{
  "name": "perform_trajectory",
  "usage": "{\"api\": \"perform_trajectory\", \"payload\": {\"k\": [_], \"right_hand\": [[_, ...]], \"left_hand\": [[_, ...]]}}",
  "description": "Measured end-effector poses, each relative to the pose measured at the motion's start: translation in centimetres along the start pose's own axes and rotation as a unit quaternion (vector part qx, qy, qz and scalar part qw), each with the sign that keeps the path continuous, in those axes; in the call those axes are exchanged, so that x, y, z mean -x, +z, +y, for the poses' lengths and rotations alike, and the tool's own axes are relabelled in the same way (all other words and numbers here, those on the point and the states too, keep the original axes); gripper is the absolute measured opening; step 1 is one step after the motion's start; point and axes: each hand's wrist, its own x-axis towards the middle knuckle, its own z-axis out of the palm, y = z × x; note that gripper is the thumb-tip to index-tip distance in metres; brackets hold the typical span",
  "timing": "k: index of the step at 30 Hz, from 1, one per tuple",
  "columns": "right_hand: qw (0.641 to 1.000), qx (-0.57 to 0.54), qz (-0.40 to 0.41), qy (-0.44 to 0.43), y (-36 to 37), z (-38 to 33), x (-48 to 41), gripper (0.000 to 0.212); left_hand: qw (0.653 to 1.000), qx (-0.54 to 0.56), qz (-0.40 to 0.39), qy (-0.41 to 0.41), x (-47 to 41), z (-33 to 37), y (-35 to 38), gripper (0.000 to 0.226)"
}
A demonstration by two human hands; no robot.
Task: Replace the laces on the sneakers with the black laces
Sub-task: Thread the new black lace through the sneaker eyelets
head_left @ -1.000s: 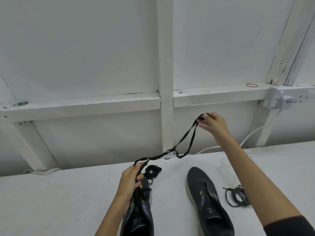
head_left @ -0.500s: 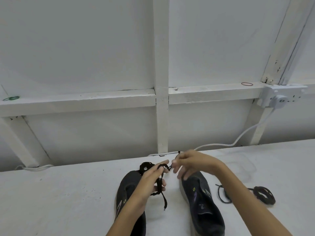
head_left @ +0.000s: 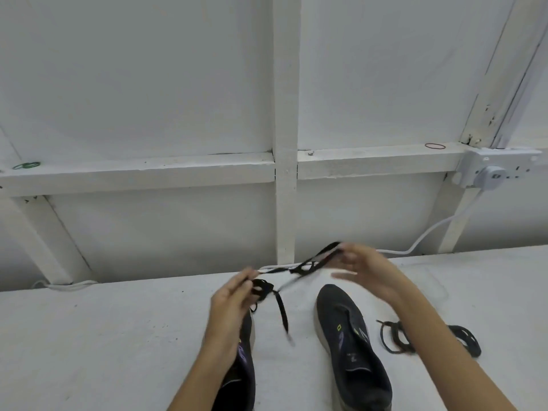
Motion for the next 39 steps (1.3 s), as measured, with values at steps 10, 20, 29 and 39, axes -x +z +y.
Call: {"api": "perform_trajectory", "payload": {"k": [10,20,29,39], "right_hand": [[0.860,-0.331,0.348,-0.171,-11.9,-2.2,0.4,0.020],[0.932,-0.151,0.310,-0.114,-11.2,-1.3,0.0,0.014],[0.935,-0.029,0.173,-0.310,-5.4,-12.4,-1.4,0.012],[0.982,0.057,0.113,-0.139,-8.1,-2.8,2.5,0.019]], "left_hand": [[0.971,0.144,0.184,0.042,-3.3,4.2,-7.2,0.027],[0.984,0.137,0.118,-0.002,-2.9,3.2,-4.8,0.033],[0.983,0.050,-0.171,0.048,-5.5,14.1,8.9,0.053],[0.983,0.045,-0.180,0.006,-2.2,6.8,8.0,0.059]]}}
